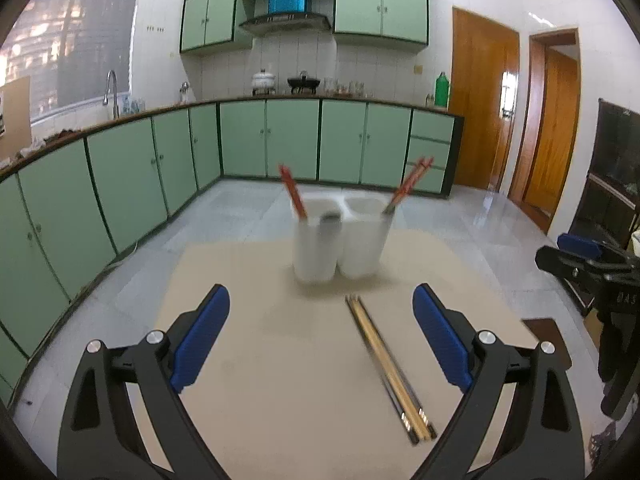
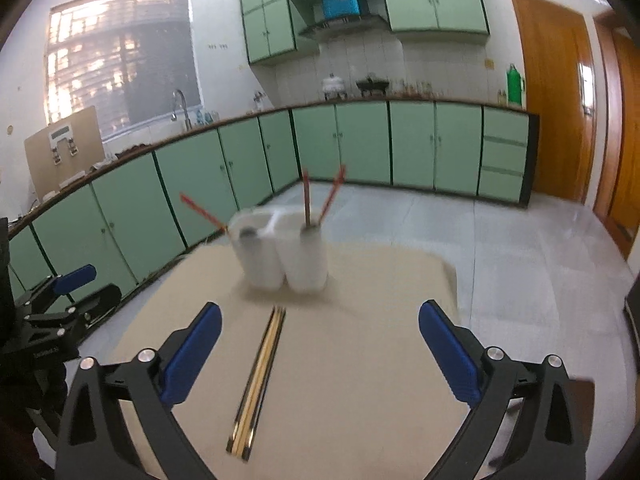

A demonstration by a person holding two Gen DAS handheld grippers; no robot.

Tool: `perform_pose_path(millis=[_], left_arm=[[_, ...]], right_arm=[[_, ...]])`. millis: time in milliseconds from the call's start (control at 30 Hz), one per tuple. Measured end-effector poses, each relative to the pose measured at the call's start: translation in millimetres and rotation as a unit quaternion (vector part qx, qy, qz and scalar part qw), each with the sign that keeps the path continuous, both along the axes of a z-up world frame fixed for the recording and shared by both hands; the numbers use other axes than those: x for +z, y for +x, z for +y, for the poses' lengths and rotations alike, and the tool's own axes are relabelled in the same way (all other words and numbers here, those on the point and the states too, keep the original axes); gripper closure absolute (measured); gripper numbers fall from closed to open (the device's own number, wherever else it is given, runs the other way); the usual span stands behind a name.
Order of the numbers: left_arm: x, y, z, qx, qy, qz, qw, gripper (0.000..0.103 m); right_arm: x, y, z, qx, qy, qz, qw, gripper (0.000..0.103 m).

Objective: Organize utensils
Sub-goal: 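Withdraw both tools back toward the remaining chopsticks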

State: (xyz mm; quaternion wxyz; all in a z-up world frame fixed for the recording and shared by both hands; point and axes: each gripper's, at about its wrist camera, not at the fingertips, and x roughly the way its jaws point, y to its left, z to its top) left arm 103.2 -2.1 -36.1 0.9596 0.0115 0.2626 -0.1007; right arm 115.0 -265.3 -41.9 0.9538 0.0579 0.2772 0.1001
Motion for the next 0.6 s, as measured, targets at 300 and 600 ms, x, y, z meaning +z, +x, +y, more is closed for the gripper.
perform_pose_path(millis=[300, 600], left_arm=[[-56, -13, 10, 0.012, 0.016, 0.054, 0.9984, 0.013], [-100, -17, 19, 0.03, 0.024, 0.1, 0.9942, 0.013]], right_arm=[[-66, -23, 13, -0.012, 0.005, 0.065, 0.998, 0.006], [-115, -41, 40, -0.001, -0.008, 0.114, 0.993, 0.013]])
